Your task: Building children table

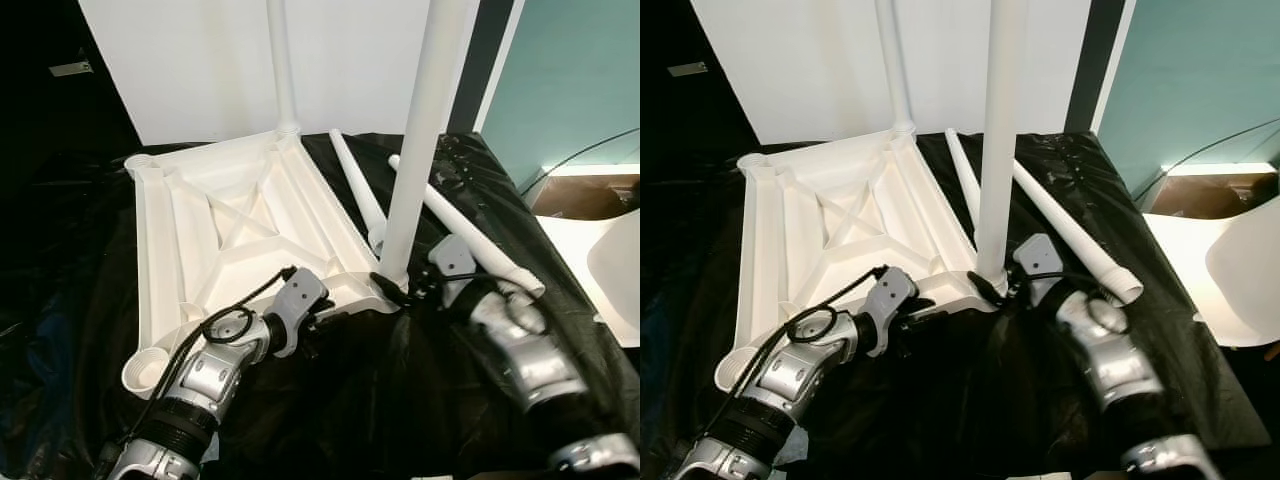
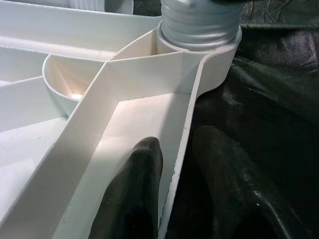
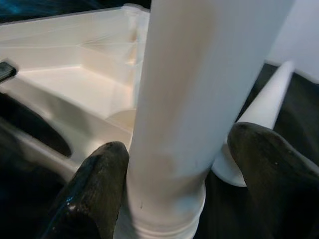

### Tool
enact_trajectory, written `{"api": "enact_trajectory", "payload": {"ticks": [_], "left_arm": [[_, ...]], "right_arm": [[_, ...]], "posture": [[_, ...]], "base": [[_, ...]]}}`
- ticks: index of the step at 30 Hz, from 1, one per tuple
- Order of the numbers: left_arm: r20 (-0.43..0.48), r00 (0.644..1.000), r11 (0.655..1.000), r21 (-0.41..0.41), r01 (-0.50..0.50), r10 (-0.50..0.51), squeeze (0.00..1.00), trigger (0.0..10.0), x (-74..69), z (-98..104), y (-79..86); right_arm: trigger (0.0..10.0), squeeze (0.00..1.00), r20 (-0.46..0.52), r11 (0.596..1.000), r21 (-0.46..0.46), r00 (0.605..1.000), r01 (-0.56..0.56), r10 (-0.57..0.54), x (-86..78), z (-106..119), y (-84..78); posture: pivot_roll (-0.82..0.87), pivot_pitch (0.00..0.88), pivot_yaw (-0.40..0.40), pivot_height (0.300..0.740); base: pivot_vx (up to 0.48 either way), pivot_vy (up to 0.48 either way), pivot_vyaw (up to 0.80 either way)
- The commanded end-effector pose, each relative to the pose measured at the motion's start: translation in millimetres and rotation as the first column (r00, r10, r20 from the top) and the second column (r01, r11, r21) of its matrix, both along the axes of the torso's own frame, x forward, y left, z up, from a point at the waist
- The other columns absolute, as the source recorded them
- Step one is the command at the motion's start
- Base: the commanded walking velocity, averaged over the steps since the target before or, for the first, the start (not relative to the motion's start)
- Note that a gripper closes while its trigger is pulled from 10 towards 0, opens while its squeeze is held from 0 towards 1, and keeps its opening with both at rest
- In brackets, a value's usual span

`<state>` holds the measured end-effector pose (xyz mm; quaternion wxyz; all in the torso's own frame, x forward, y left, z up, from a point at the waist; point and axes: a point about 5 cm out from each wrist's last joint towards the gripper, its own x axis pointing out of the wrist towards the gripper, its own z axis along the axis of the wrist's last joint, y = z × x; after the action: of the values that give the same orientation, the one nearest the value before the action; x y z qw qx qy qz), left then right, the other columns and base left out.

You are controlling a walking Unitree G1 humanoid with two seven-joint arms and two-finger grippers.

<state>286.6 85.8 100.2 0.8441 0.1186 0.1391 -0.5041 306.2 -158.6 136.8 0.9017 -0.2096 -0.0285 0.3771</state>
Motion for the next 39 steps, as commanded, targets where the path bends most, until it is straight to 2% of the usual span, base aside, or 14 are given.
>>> {"api": "enact_trajectory", "payload": {"ticks": [1,4,5,15,17,19,26,32,33,34,35,36,37,39], "left_arm": [[-0.059,0.998,0.998,0.054,0.011,-0.007,0.00,10.0,-5.1,-14,9.9],[-0.059,0.998,0.999,0.054,0.004,-0.001,0.00,10.0,-4.4,-15,9.8],[-0.061,0.998,0.999,0.052,0.008,-0.004,0.00,10.0,-5.3,-15,8.5],[-0.068,0.998,0.998,0.060,0.009,-0.005,0.00,10.0,-9.1,-18,11.6],[-0.068,0.998,0.998,0.063,0.009,-0.005,0.00,10.0,-9.2,-17,12.4],[-0.069,0.998,0.998,0.065,0.009,-0.005,0.00,10.0,-9.5,-17,13.2],[-0.072,0.997,0.998,0.068,0.011,-0.006,0.00,10.0,-11.2,-18,12.4],[-0.078,0.997,0.998,0.066,0.011,-0.005,0.00,10.0,-13.5,-20,11.8],[-0.079,0.997,0.998,0.066,0.016,-0.011,0.00,10.0,-14.0,-20,11.4],[-0.079,0.997,0.998,0.066,0.016,-0.011,0.00,10.0,-14.0,-20,11.4],[-0.077,0.997,0.998,0.065,0.016,-0.011,0.00,10.0,-12.8,-19,11.4],[-0.076,0.997,0.998,0.066,0.014,-0.009,0.00,10.0,-12.0,-18,11.5],[-0.075,0.997,0.998,0.066,0.011,-0.006,0.00,10.0,-10.9,-18,11.8],[-0.073,0.997,0.998,0.066,0.009,-0.004,0.00,10.0,-9.8,-18,11.6]], "right_arm": [[10.0,0.00,-0.084,0.999,-0.046,0.996,0.022,-0.025,2.4,-8,-19.0],[10.0,0.00,-0.086,0.999,-0.047,0.996,0.005,-0.009,6.5,-5,-17.7],[0.0,0.00,-0.098,0.999,-0.036,0.995,0.002,-0.005,8.3,-5,-17.3],[0.0,0.00,-0.183,1.000,0.022,0.983,-0.008,0.012,3.4,-15,-17.5],[0.0,0.00,-0.133,0.994,0.050,0.987,0.093,-0.085,4.4,-15,-17.3],[0.0,0.00,-0.059,0.946,0.135,0.955,0.295,-0.290,2.2,-15,-18.4],[0.0,0.00,-0.062,0.877,0.215,0.902,0.430,-0.427,-18.7,-28,-6.5],[0.0,0.00,-0.006,0.798,0.248,0.825,0.549,-0.566,-17.8,-20,-4.1],[4.5,0.00,-0.004,0.816,0.232,0.839,0.530,-0.544,-18.0,-21,-2.5],[4.5,0.00,-0.004,0.816,0.232,0.839,0.530,-0.544,-18.0,-21,-2.5],[10.0,0.00,-0.011,0.849,0.218,0.871,0.482,-0.492,-17.2,-22,-1.4],[10.0,0.00,-0.018,0.859,0.217,0.882,0.464,-0.472,-16.4,-22,-1.4],[10.0,1.00,-0.033,0.873,0.219,0.898,0.435,-0.439,-14.3,-21,-1.7],[10.0,1.00,-0.049,0.893,0.218,0.918,0.394,-0.393,-11.3,-19,-1.5]], "posture": [[-0.01,0.000,0.016,0.740],[-0.01,0.000,0.018,0.740],[0.00,0.000,0.017,0.740],[0.00,0.000,0.024,0.740],[0.01,0.000,0.024,0.740],[0.01,0.000,0.020,0.740],[0.02,0.000,0.011,0.740],[0.01,0.000,0.015,0.740],[0.01,0.000,0.015,0.740],[0.01,0.000,0.015,0.740],[0.01,0.000,0.017,0.740],[0.01,0.000,0.017,0.740],[0.01,0.000,0.019,0.740],[0.00,0.000,0.020,0.740]], "base": [[0.000,0.000,0.00],[0.000,0.000,0.00],[0.000,0.000,0.00],[0.000,0.000,0.00],[0.000,0.000,0.00],[0.000,0.000,0.00],[0.000,0.000,0.00],[0.000,0.000,0.00],[0.000,0.000,0.00],[0.000,0.000,0.00],[0.000,0.000,0.00],[0.000,0.000,0.00],[0.000,0.000,0.00],[0.000,0.000,0.00]]}}
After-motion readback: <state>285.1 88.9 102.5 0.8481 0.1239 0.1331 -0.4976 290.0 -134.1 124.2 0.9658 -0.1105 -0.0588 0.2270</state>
